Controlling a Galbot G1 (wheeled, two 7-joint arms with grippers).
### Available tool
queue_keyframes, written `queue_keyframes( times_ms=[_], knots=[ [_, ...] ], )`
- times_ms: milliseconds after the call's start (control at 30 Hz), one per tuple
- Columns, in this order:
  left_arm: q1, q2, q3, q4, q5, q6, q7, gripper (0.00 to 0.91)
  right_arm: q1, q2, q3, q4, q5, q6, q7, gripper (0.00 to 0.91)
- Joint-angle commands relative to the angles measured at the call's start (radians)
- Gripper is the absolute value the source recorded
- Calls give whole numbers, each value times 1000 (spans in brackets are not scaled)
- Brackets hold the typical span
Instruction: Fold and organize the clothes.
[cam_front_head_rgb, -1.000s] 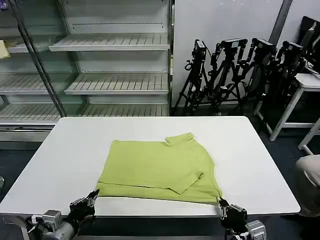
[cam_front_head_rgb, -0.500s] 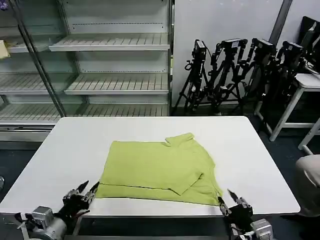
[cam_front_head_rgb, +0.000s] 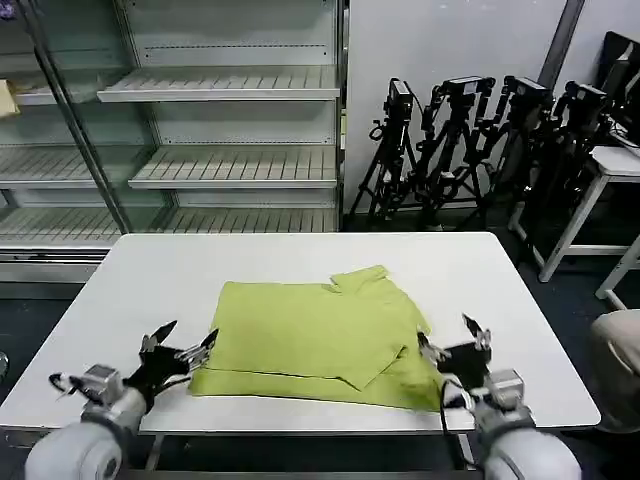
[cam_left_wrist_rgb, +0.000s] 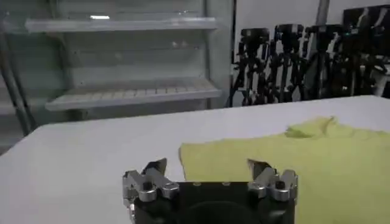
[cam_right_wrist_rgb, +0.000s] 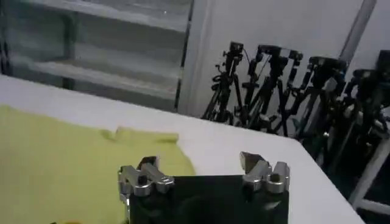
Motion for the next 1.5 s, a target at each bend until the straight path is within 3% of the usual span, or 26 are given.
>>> queue_keyframes(
  times_ms=[33, 267, 633, 1500],
  knots=[
    [-425, 55, 225, 356, -25, 3, -35, 907, 400, 99, -177, -341, 62, -6, 123, 907],
    [-584, 18, 312, 556, -4, 3, -36, 907, 527, 174, -204, -560, 117, -6, 142, 907],
    [-644, 2, 333, 690, 27, -7, -19, 907, 619, 274, -207, -799, 111, -4, 126, 907],
    [-649, -19, 346, 731, 42, 10, 13, 907, 606, 284, -191, -842, 152, -4, 133, 907]
  ],
)
